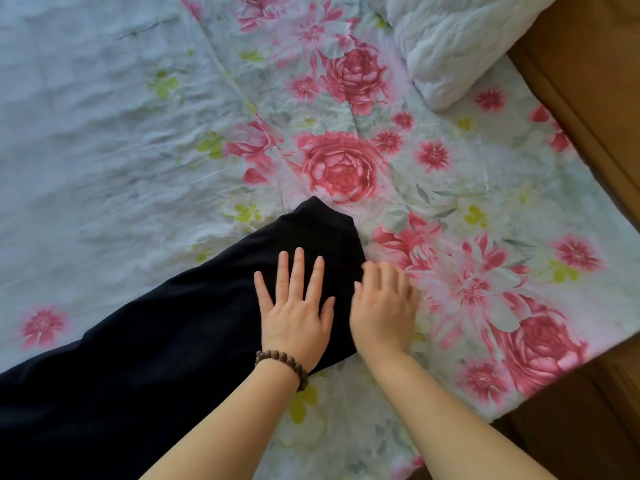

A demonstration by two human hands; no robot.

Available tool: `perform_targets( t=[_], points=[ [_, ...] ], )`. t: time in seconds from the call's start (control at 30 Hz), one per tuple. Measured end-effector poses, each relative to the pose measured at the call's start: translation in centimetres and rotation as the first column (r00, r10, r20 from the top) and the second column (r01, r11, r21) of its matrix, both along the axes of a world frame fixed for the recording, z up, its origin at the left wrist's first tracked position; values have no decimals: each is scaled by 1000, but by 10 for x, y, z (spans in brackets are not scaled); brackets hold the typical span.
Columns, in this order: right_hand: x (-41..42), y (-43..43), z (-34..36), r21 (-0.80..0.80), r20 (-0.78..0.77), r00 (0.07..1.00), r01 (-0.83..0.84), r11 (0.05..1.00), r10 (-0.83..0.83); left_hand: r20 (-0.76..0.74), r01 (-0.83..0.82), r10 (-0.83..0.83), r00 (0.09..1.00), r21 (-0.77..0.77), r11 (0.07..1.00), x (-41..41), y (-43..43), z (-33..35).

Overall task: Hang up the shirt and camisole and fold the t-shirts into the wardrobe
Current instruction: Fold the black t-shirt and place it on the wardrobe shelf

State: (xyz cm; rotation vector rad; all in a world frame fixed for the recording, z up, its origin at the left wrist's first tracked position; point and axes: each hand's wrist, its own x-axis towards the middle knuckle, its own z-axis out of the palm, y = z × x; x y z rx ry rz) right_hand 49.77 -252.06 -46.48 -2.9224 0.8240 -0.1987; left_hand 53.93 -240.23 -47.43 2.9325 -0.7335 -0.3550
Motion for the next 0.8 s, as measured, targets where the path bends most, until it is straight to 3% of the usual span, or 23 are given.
perform_targets(
  t=[0.07,0.13,0.3,0.53,0.67,0.8],
  points=[
    [5,18,-4,70,53,956,-290,954,287,23,-54,54,998,-5,999,-4,10,0],
    [10,27,-13,124,-9,884,-464,877,468,21,-88,87,996,42,995,-5,19,-5],
    [13,14,-30,161,-206,889,-381,911,408,-39,-137,140,989,72,988,-2,18,-11],
    [10,5,-16,20,-261,940,-224,974,221,-124,-386,417,900,216,897,11,101,6],
    [47,52,-8,107,-154,867,-463,880,475,-112,-420,445,888,194,887,12,98,6],
    [68,105,-11,190,-217,761,-582,791,612,-95,-452,463,881,118,884,8,113,2]
  ],
)
